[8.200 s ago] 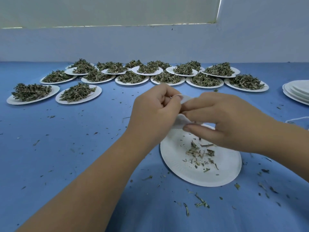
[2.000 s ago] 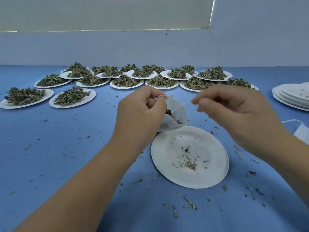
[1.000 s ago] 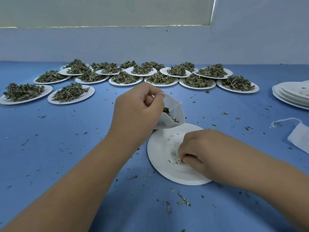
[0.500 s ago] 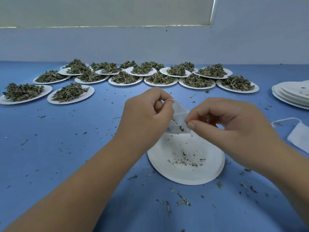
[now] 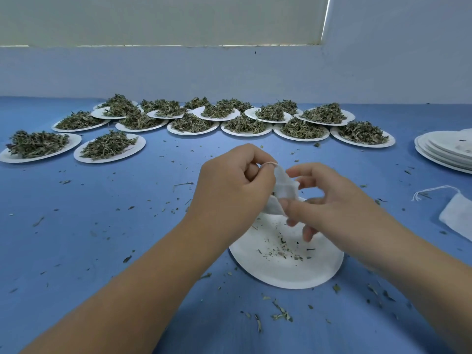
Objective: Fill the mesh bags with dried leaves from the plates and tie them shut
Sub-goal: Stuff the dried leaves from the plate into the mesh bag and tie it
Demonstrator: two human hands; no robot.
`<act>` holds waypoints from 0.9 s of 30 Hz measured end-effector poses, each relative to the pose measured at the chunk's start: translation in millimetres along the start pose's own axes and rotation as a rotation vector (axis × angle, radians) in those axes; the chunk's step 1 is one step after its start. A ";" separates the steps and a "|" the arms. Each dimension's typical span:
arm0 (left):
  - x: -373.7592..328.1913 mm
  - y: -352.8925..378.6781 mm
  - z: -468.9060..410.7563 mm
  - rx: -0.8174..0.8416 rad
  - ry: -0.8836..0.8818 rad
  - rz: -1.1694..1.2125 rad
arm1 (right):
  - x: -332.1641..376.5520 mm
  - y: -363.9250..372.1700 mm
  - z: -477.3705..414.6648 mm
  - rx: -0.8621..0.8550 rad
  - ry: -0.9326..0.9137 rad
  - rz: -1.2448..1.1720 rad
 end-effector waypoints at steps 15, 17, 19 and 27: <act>-9.3 8.1 6.3 0.071 0.033 0.047 | 1.2 -7.6 -7.6 0.074 -0.028 -0.243; -9.0 5.4 5.5 0.055 0.030 0.043 | 2.8 -10.5 -6.1 0.076 -0.058 -0.171; -10.4 7.4 7.2 0.075 0.034 0.050 | 4.3 -9.8 -6.0 0.046 -0.079 -0.110; -20.2 22.5 18.1 0.165 0.096 0.149 | 6.1 -2.7 -8.9 -0.121 -0.115 0.011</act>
Point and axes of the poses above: each hand's wrist, its own z-axis away from the middle knuckle, its own y-axis out of the palm, x = y × z, the point moved 6 cm from there along -z, towards the middle knuckle, and after that the axes turned 2 degrees about -z, right-handed, at the moved point
